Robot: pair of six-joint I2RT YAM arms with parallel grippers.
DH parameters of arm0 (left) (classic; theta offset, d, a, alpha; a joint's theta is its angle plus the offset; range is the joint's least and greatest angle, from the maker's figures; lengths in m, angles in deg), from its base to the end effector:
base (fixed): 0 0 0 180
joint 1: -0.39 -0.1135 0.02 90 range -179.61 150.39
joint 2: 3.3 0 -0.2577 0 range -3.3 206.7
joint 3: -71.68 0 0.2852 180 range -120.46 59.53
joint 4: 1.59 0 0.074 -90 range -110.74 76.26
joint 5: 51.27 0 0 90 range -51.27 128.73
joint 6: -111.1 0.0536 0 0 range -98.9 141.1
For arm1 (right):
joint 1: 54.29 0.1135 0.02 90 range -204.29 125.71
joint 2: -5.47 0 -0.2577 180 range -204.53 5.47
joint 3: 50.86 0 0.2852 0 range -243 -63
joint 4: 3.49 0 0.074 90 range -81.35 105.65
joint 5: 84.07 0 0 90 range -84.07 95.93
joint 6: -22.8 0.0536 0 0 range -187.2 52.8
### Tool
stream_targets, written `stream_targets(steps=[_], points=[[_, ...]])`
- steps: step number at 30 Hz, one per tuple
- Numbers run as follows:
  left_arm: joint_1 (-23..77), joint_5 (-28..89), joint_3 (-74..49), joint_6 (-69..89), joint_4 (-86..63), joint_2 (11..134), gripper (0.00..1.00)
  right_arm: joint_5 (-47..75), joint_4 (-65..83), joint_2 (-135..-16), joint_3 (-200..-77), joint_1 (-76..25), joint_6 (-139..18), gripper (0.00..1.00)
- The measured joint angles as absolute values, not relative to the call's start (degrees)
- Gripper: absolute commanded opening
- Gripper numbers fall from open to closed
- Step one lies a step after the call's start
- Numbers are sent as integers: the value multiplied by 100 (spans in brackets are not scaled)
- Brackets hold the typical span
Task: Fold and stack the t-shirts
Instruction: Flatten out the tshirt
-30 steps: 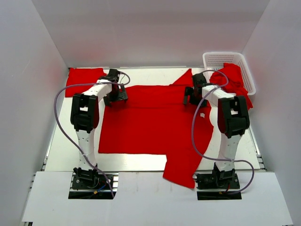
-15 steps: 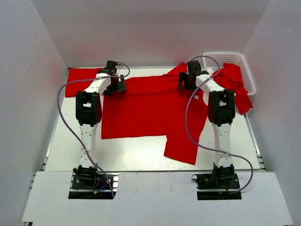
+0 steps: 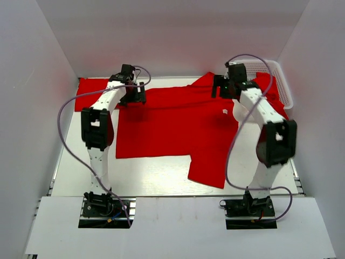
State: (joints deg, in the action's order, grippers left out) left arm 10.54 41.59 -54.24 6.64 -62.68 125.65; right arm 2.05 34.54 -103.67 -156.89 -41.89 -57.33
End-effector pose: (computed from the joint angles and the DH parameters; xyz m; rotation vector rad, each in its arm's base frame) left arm 0.5148 -0.0894 0.1841 -0.1165 2.6866 -0.0661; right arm 0.4747 0.1007 0.2576 -0.0153 2.2899 0.1248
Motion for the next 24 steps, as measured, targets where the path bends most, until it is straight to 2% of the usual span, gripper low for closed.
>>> stream_targets(steps=[4, 10, 13, 19, 24], points=[[1080, 4316, -4554, 291, -6485, 11330, 100, 341, 3201, -8892, -14489, -4104, -5615, 90], [1072, 4615, -1623, -606, -6668, 8681, 100, 426, 3155, -7086, -12244, -3697, -5152, 90], [1019, 4747, -347, -1051, -6725, 7754, 100, 468, 3268, -6352, -11226, -3422, -4852, 90], [916, 4915, 1358, -1751, -6533, 7046, 100, 402, 3917, -5417, -10176, -3026, -4361, 90], [816, 4948, 1723, -2050, -6253, 7055, 100, 402, 4210, -4724, -9654, -2899, -4079, 90]])
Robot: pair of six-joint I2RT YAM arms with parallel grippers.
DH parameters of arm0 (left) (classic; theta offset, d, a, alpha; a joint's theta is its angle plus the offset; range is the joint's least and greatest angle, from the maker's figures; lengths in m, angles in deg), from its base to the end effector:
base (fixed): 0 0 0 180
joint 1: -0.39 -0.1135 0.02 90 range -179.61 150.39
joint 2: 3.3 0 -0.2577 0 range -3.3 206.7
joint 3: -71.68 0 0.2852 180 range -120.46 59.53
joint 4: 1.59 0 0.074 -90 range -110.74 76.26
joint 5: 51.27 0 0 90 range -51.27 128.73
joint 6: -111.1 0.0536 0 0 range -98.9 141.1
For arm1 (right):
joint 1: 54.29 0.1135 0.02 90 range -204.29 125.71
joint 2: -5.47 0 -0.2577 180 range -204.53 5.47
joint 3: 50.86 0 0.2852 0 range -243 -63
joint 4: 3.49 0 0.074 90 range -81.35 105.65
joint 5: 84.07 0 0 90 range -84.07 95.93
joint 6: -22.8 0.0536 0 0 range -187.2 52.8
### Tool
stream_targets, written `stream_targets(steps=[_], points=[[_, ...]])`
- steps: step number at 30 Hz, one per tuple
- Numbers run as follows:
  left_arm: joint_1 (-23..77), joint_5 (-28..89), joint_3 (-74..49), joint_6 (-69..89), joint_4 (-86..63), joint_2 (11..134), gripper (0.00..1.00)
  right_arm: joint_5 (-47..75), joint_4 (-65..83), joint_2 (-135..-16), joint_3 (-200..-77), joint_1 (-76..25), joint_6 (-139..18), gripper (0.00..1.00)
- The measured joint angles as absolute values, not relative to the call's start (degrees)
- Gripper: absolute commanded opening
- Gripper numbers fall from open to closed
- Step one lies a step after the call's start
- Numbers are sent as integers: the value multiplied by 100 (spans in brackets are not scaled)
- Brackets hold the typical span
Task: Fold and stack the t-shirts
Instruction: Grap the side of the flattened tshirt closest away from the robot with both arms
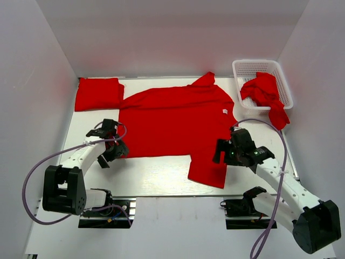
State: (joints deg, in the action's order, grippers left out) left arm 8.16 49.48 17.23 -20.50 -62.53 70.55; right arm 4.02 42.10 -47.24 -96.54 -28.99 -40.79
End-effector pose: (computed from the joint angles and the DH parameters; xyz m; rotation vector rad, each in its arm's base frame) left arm 0.2377 -0.0223 0.1414 -0.8679 2.7745 0.1459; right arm 0.2036 0.0943 0.1822 0.0386 2.5199 0.3340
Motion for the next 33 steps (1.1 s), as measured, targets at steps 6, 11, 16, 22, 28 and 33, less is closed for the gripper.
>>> stream_targets(steps=[6, 11, 16, 22, 28, 33], points=[[674, 4959, 1723, -2173, -5654, 7241, 100, 380, 4374, -4864, -9665, -2821, -4035, 90], [593, 4963, 1723, -2184, -5375, 7512, 97, 323, 4473, -4901, -9687, -2790, -4035, 90], [536, 4897, 1769, -2177, -5018, 7680, 91, 317, 4473, -4986, -9783, -2786, -4028, 90], [536, 4913, 1749, -2103, -4804, 7920, 50, 310, 4519, -5008, -9805, -2764, -3956, 90], [497, 4764, 1813, -2103, -4387, 7986, 0, 214, 4678, -4962, -9877, -2757, -3900, 90], [495, 4565, 1900, -2098, -4037, 7955, 0, 98, 4890, -4962, -9892, -2753, -3849, 90]])
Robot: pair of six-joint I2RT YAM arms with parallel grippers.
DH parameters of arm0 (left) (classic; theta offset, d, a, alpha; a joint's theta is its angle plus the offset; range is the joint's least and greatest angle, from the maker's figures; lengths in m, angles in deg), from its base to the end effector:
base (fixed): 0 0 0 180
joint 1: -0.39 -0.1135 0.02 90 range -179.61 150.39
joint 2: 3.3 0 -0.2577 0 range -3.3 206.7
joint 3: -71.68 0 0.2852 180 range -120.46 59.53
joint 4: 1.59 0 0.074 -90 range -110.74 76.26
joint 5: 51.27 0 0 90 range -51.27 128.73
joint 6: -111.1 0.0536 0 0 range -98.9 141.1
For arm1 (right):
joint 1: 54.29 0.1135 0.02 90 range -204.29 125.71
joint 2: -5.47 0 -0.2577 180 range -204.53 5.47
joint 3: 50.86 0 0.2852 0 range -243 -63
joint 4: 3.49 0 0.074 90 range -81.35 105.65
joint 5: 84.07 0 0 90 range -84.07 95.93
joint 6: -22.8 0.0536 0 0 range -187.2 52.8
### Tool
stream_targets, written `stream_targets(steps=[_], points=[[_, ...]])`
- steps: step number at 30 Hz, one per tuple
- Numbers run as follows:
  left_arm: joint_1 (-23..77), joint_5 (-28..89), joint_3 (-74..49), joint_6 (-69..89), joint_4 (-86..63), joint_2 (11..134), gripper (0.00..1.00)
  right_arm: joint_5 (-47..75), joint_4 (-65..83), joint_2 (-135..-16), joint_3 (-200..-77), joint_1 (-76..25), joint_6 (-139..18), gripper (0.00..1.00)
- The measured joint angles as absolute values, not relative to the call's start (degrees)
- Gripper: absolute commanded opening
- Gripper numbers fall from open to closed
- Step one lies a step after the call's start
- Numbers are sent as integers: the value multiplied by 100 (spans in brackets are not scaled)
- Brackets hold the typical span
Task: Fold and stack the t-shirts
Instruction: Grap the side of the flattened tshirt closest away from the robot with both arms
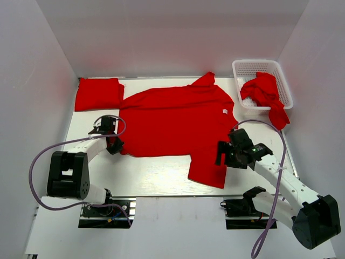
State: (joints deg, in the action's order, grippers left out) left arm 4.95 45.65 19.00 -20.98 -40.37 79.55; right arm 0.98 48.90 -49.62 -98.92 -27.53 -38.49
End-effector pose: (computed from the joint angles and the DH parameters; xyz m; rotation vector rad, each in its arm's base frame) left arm 0.2798 -0.0158 0.1071 -0.9159 2.6003 -0.0497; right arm 0.1989 0.0951 0.1802 0.0755 2.6195 0.2331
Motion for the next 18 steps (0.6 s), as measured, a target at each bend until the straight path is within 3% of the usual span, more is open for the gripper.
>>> stream_targets(steps=[18], points=[[538, 4384, 2291, -2092, -4013, 7488, 0, 227, 5576, -5220, -9595, -2040, -3113, 90]])
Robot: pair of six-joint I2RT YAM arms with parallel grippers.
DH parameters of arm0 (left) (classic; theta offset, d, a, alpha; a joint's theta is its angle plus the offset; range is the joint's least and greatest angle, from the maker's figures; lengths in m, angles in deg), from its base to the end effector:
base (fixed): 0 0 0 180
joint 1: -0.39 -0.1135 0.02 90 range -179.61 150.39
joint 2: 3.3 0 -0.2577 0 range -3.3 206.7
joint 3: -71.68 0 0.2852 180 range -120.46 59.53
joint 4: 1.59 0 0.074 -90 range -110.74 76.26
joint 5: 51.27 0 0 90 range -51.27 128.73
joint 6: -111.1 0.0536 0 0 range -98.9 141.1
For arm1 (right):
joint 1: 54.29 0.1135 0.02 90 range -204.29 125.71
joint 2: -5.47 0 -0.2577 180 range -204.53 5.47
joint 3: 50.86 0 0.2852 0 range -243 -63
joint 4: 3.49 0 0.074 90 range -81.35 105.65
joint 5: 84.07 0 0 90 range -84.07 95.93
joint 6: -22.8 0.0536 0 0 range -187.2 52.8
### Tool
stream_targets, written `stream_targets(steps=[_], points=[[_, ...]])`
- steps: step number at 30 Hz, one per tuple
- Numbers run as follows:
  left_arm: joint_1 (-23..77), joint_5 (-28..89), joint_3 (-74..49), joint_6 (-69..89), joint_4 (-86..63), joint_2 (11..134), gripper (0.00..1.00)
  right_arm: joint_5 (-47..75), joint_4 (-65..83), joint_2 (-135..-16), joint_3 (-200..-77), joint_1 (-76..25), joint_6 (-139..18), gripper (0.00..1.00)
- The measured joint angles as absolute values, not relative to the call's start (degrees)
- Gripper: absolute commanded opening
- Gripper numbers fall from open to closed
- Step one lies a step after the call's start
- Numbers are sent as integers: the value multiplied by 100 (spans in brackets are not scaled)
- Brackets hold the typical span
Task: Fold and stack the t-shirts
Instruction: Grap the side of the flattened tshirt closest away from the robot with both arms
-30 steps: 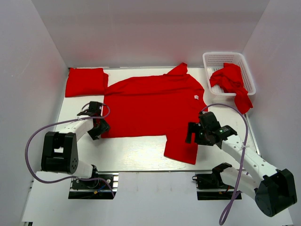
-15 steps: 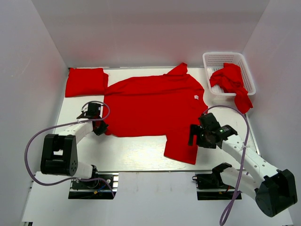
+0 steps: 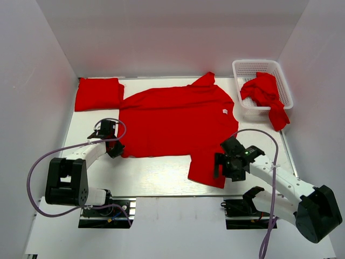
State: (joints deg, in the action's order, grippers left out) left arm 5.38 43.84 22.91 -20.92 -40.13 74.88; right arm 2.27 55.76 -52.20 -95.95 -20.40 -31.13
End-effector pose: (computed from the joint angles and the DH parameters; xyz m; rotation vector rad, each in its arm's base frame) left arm 0.2629 -0.0182 0.1076 -0.8966 2.6019 -0.1012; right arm 0.1682 0.1088 0.1480 0.0685 2.8388 0.1860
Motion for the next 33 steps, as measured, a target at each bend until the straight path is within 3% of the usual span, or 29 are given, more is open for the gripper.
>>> stream_targets(steps=[12, 19, 24, 27, 33], points=[[540, 4377, 2265, -2055, -4214, 7457, 0, 225, 5382, -5373, -9324, -1710, -2341, 79], [540, 4375, 2252, -2026, -4284, 7457, 0, 120, 5131, -5541, -9189, -1686, -2070, 66], [540, 4377, 2230, -1963, -4378, 7457, 0, 44, 5117, -5769, -9254, -1686, -2037, 34], [540, 4382, 2226, -1921, -4481, 7426, 0, 39, 5089, -5832, -9269, -1686, -1989, 0], [540, 4375, 2226, -1875, -4830, 7171, 0, 120, 5104, -5602, -9210, -1678, -1935, 0]])
